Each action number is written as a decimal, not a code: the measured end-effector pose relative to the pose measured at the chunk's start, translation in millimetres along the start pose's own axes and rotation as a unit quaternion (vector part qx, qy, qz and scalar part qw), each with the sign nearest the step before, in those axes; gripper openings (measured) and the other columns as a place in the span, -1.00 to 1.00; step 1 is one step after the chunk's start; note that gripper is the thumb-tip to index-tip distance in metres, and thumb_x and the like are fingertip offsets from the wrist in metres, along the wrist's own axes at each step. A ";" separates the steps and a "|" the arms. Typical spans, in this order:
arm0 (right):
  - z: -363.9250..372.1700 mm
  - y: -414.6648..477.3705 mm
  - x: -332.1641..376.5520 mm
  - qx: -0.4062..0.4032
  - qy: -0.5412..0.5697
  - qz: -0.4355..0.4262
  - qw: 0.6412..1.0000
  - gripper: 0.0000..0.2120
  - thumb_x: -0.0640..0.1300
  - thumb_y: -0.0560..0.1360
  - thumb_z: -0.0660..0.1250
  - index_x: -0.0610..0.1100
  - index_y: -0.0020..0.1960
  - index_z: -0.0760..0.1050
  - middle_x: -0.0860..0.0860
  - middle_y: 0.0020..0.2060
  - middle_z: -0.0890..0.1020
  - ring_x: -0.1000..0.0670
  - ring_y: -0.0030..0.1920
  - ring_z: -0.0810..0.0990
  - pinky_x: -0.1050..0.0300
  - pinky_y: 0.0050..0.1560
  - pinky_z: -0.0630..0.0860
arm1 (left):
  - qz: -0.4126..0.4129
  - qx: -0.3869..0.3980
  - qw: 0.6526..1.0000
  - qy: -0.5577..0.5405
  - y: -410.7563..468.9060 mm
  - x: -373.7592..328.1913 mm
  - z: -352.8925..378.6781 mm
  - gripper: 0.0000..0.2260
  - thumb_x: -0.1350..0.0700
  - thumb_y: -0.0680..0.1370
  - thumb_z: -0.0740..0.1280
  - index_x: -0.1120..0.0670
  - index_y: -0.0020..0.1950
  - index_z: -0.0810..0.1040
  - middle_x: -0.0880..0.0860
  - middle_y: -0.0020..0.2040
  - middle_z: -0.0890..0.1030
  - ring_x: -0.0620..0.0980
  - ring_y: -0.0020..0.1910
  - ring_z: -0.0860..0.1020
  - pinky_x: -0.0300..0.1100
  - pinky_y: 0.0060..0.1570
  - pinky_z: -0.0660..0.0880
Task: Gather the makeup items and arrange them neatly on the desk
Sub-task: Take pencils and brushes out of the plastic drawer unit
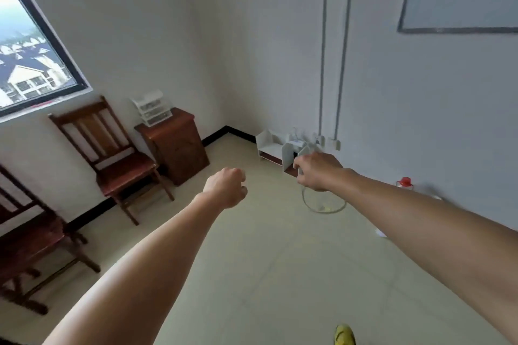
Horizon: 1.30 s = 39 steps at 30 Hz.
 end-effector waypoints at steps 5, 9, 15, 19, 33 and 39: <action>5.1 132.5 7.8 -0.008 0.000 -0.073 0.997 -0.72 -0.10 0.52 0.22 -0.01 0.21 0.49 -0.07 0.14 0.58 -0.13 0.10 0.54 0.09 -0.05 0.41 | -0.086 -0.019 0.996 -0.024 98.8 49.4 -10.0 -0.72 0.05 0.53 0.29 0.01 0.23 0.52 0.10 0.13 0.56 0.14 0.08 0.55 -0.13 -0.07 0.45; -4.7 243.6 10.3 0.009 -0.006 -0.113 0.994 -0.66 -0.08 0.53 0.22 -0.01 0.30 0.46 -0.05 0.19 0.57 -0.13 0.14 0.55 0.07 0.02 0.46 | -0.158 -0.040 0.983 -0.087 174.0 84.5 -20.5 -0.83 0.08 0.48 0.26 0.03 0.03 0.56 0.07 -0.03 0.60 0.13 -0.07 0.57 -0.10 -0.10 0.54; 3.4 378.2 46.3 0.047 -0.026 -0.172 0.984 -0.63 -0.06 0.53 0.21 0.02 0.33 0.43 -0.03 0.18 0.58 -0.12 0.15 0.55 0.05 0.05 0.49 | -0.246 -0.037 0.960 -0.129 242.6 156.8 -13.1 -0.89 0.11 0.46 0.26 0.04 -0.08 0.56 0.06 -0.10 0.62 0.13 -0.11 0.58 -0.11 -0.14 0.54; 24.6 464.1 89.9 0.058 -0.018 -0.222 0.973 -0.62 -0.06 0.52 0.22 0.02 0.34 0.43 -0.02 0.17 0.58 -0.11 0.15 0.55 0.06 0.05 0.47 | -0.299 -0.041 0.943 -0.138 298.9 225.5 -3.1 -0.89 0.13 0.50 0.27 0.07 -0.08 0.59 0.08 -0.09 0.63 0.14 -0.12 0.59 -0.15 -0.17 0.51; 28.6 792.2 190.7 0.083 0.020 -0.183 0.979 -0.59 -0.04 0.50 0.24 0.05 0.35 0.42 0.01 0.18 0.59 -0.09 0.18 0.54 0.08 0.09 0.44 | -0.285 -0.041 0.947 -0.140 561.2 438.5 -28.9 -0.81 0.06 0.49 0.32 0.03 0.07 0.60 0.06 0.03 0.62 0.12 0.03 0.58 -0.12 0.00 0.54; 52.7 917.2 223.7 0.109 0.017 -0.181 0.977 -0.59 -0.04 0.49 0.24 0.05 0.34 0.43 0.01 0.18 0.58 -0.08 0.18 0.54 0.06 0.12 0.48 | -0.301 -0.030 0.938 -0.170 658.6 512.9 -12.1 -0.78 0.05 0.49 0.31 0.00 0.11 0.60 0.06 0.03 0.62 0.08 0.01 0.59 -0.11 0.01 0.54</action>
Point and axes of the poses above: each hand's wrist, its own y-axis towards the middle knuckle, its own z-axis out of the palm, x = y × z, the point moved 2 cm from there along y, towards the middle knuckle
